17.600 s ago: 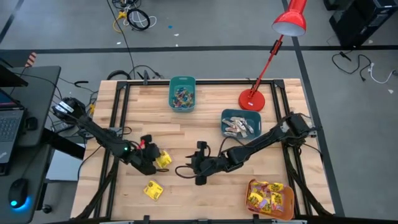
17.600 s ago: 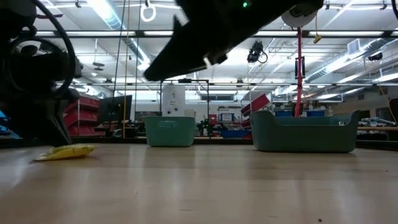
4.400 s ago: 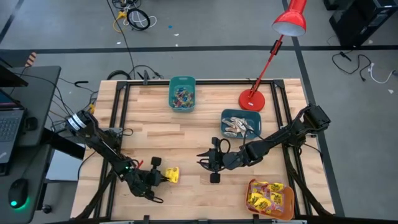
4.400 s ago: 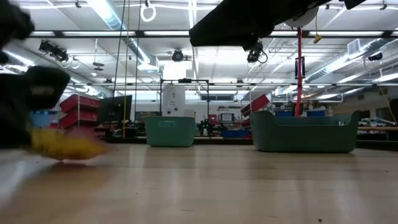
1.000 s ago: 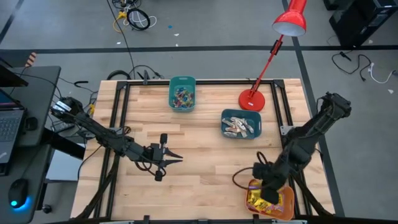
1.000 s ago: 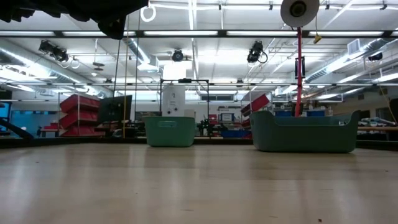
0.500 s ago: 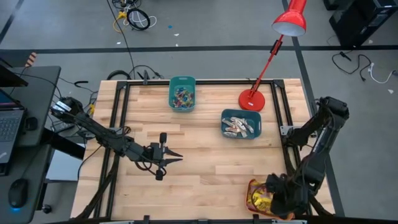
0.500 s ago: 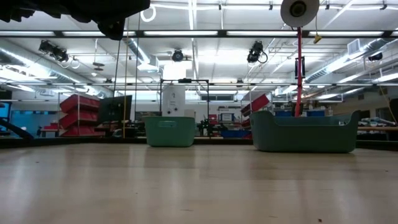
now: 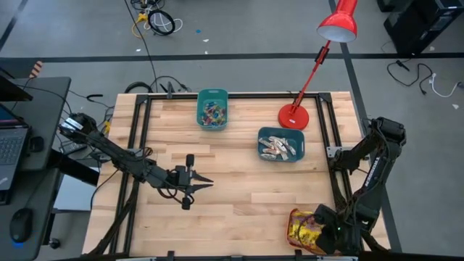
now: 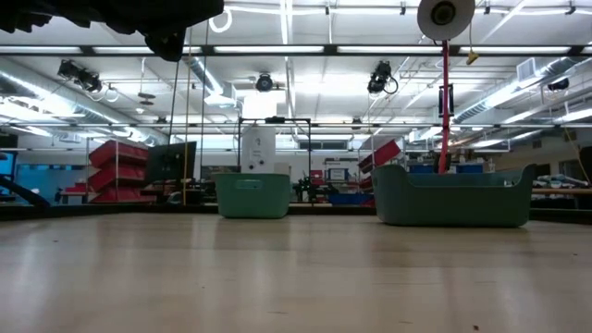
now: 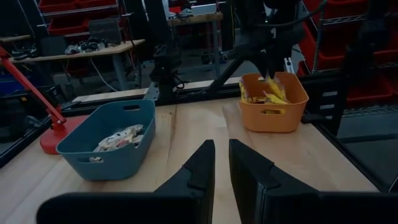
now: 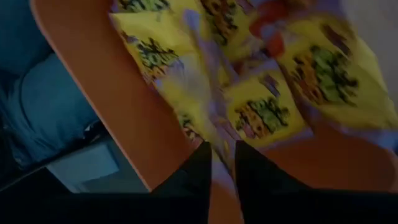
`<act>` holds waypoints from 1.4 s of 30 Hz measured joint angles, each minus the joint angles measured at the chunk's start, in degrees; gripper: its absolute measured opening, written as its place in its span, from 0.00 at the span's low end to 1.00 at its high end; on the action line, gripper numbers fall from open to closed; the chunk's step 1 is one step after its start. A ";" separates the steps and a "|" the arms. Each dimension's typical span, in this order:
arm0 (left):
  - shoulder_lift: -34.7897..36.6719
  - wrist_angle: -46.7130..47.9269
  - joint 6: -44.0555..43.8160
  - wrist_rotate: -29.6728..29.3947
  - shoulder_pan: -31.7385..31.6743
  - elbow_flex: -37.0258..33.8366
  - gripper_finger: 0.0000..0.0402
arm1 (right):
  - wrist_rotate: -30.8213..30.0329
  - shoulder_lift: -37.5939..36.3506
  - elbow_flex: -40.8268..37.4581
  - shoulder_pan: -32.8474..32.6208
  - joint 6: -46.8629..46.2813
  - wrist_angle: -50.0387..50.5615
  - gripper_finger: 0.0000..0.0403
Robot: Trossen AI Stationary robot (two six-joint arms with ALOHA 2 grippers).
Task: Sort candy
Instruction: Put the yellow candy bag into the orange bin, then move the orange bin to the left side of the green bin
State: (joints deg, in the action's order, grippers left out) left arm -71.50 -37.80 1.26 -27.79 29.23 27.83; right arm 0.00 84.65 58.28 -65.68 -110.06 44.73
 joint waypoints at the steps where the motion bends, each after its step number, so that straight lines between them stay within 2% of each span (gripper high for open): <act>1: 0.00 0.00 -0.02 0.00 0.00 0.00 0.13 | 0.54 -0.35 0.00 -0.19 -1.09 0.41 0.15; 5: 0.00 0.00 -0.02 -0.37 0.00 0.00 0.13 | 0.98 -1.52 0.02 -0.87 -4.83 2.15 0.22; 10: 0.00 0.00 0.05 -1.43 0.00 0.00 0.13 | -0.25 -3.93 0.02 -0.98 -5.21 2.69 0.29; 14: 0.00 0.07 -0.20 -2.36 0.00 0.00 0.13 | -10.63 -6.59 0.04 0.02 -1.25 3.01 0.30; 18: 0.00 0.87 -2.13 -2.35 0.00 0.00 0.13 | -24.96 -8.70 0.06 3.16 11.59 3.69 0.29; 21: 0.00 2.69 -4.62 -1.36 0.00 0.01 0.13 | -28.05 -9.56 0.09 7.96 22.02 3.24 0.29; 27: -1.84 4.02 -6.79 3.22 0.14 0.00 0.13 | -27.03 -9.69 0.09 19.29 43.01 -3.72 0.29; 30: -2.70 3.94 -7.52 3.39 0.17 0.01 0.13 | -24.60 -9.69 0.45 23.36 48.43 -5.14 0.29; 35: -3.19 4.66 -7.48 3.41 0.15 0.01 0.13 | -16.22 -9.71 2.55 26.31 46.71 0.17 0.23; 42: -3.19 5.19 -4.92 3.39 0.00 0.02 0.13 | -2.43 -9.68 3.32 23.84 38.11 6.62 0.03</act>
State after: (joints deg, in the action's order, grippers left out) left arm -74.70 -32.62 -3.66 -24.40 29.23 27.86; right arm -2.43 74.97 61.60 -41.84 -71.95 51.34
